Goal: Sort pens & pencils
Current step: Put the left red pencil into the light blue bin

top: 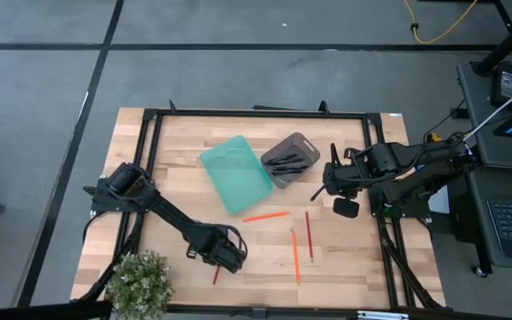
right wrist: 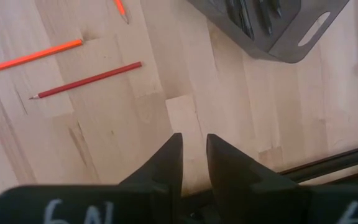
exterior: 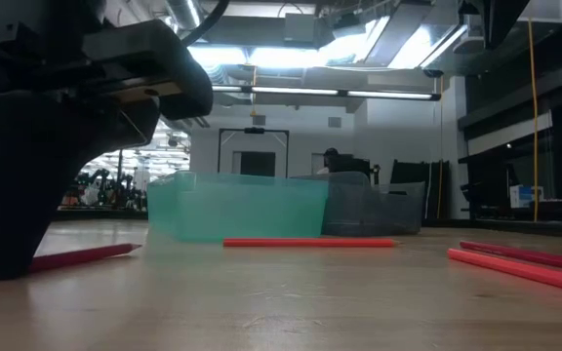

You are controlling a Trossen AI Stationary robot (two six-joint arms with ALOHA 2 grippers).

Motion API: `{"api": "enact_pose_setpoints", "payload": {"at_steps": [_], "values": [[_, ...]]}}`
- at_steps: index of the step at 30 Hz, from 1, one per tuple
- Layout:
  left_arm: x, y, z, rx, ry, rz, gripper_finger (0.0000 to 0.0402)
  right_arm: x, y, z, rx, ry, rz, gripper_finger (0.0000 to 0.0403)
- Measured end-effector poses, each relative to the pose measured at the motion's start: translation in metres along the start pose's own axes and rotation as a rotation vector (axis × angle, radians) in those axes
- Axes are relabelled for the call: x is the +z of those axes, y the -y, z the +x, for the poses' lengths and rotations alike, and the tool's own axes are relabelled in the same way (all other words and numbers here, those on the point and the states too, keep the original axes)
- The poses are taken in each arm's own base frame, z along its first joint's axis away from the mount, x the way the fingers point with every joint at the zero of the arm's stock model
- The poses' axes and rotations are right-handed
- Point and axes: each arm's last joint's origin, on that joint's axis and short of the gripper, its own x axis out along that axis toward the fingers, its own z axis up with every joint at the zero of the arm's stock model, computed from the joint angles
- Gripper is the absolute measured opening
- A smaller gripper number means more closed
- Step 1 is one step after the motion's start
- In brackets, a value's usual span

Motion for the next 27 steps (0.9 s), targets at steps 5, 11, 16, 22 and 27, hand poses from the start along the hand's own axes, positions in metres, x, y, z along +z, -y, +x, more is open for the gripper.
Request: {"api": "enact_pose_setpoints", "payload": {"at_steps": [5, 11, 16, 22, 27], "values": [[0.002, 0.005, -0.009, 0.03, 0.062, 0.008, 0.003, 0.0, 0.0, 0.0, 0.0, 0.0, -0.001, 0.0074], [0.004, 0.017, -0.03, 0.035, 0.094, 0.031, 0.0026, 0.0, 0.0, 0.0, 0.0, 0.0, 0.001, 0.0074], [0.008, 0.024, -0.045, 0.043, 0.109, 0.037, 0.0027, 0.0, 0.0, 0.0, 0.0, 0.0, 0.001, 0.0074], [0.006, 0.028, -0.063, 0.064, 0.12, 0.042, 0.0032, 0.0, 0.0, 0.0, 0.0, 0.0, 0.0, 0.0074], [0.005, 0.032, -0.08, 0.07, 0.138, 0.041, 0.0025, 0.0, 0.0, 0.0, 0.0, 0.0, 0.001, 0.0074]]}}
